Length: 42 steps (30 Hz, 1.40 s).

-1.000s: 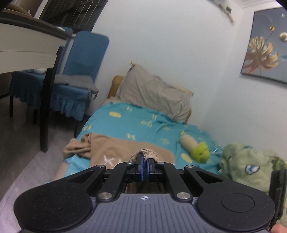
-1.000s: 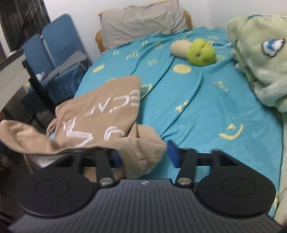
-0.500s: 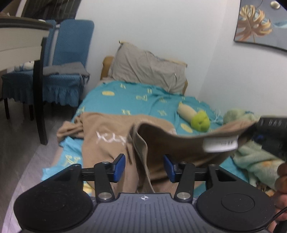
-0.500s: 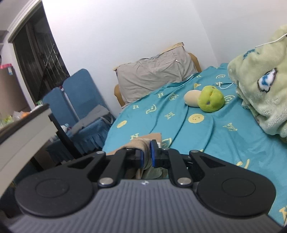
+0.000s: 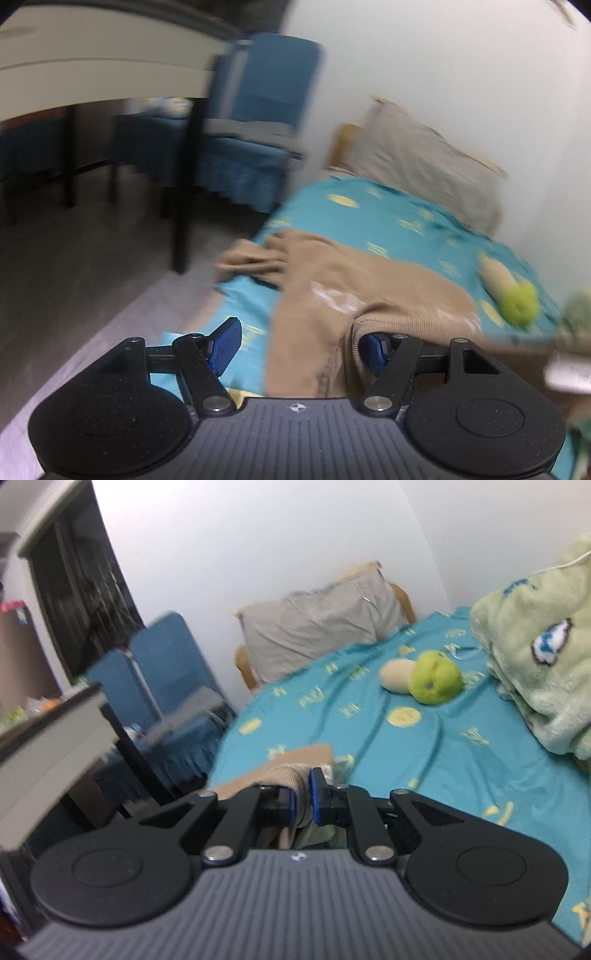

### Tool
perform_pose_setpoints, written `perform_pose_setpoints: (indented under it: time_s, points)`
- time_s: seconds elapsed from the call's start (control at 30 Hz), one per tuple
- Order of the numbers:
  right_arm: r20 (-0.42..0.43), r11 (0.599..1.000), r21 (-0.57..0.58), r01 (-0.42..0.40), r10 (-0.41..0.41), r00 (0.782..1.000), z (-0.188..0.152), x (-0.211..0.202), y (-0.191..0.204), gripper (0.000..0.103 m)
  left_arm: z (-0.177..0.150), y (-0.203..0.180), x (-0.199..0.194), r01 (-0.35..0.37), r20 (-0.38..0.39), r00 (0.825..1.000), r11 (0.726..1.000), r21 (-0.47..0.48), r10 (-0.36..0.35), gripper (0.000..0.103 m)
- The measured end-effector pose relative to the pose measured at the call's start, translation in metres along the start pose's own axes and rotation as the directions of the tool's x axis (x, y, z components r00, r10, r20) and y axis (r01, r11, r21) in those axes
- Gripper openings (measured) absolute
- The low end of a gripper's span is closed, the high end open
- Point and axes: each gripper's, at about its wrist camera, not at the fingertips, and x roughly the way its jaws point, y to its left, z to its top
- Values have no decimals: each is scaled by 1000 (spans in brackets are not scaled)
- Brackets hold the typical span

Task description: Fold clothes

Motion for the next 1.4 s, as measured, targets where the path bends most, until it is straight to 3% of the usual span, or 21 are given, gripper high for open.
perform_pose_setpoints:
  time_s: [0.1, 0.17, 0.2, 0.27, 0.33, 0.4, 0.53, 0.67, 0.8, 0.97, 1.1, 1.17, 1.27, 1.33, 1.4]
  points:
    - [-110, 997, -41, 72, -76, 991, -11, 19, -1, 15, 7, 5, -13, -31, 58, 998, 999, -13, 31, 71]
    - [-194, 990, -75, 118, -131, 972, -21, 35, -3, 20, 11, 6, -22, -37, 96, 995, 999, -26, 40, 71]
    - [-235, 986, -93, 140, -158, 959, -26, 43, -3, 27, 12, 7, -26, -41, 115, 992, 999, -30, 45, 71]
    - [-300, 976, -112, 189, -214, 930, -37, 60, -8, 62, 13, 7, -33, -50, 149, 987, 998, -36, 55, 71]
    - [-349, 972, -91, 216, -235, 907, -44, 72, -18, 70, 14, 8, -39, -47, 171, 984, 998, -48, 54, 71]
    - [-352, 972, -45, 230, -231, 907, -45, 74, -26, 69, 15, 7, -47, -35, 193, 980, 998, -49, 44, 71]
    - [-117, 961, 15, 277, -273, 955, -17, 40, -21, 71, 23, -2, -71, 4, 263, 965, 1000, -22, 2, 71]
    - [134, 967, 30, 252, -254, 958, 36, -10, 0, 72, 56, -22, -118, 63, 394, 917, 998, -4, -56, 71]
    - [318, 979, 47, 198, -203, 926, 103, -68, 31, 72, 107, -44, -180, 119, 519, 849, 993, -1, -101, 71]
    - [461, 995, 24, 97, -97, 882, 180, -155, 71, 72, 180, -61, -273, 195, 630, 762, 981, -1, -151, 71]
    - [541, 998, -44, 43, -13, 841, 225, -235, 103, 72, 230, -66, -352, 244, 684, 708, 970, 0, -178, 73]
    - [576, 997, -73, 32, 16, 818, 240, -275, 118, 72, 248, -65, -391, 251, 698, 689, 968, 21, -194, 77]
    - [620, 993, -113, 27, 50, 783, 258, -330, 139, 74, 264, -66, -443, 255, 691, 690, 966, 43, -213, 78]
    - [639, 988, -146, 50, 56, 767, 266, -355, 150, 78, 273, -63, -464, 258, 673, 707, 965, 38, -216, 78]
    - [637, 983, -167, 75, 49, 769, 270, -363, 154, 79, 282, -59, -470, 263, 648, 729, 964, 36, -223, 78]
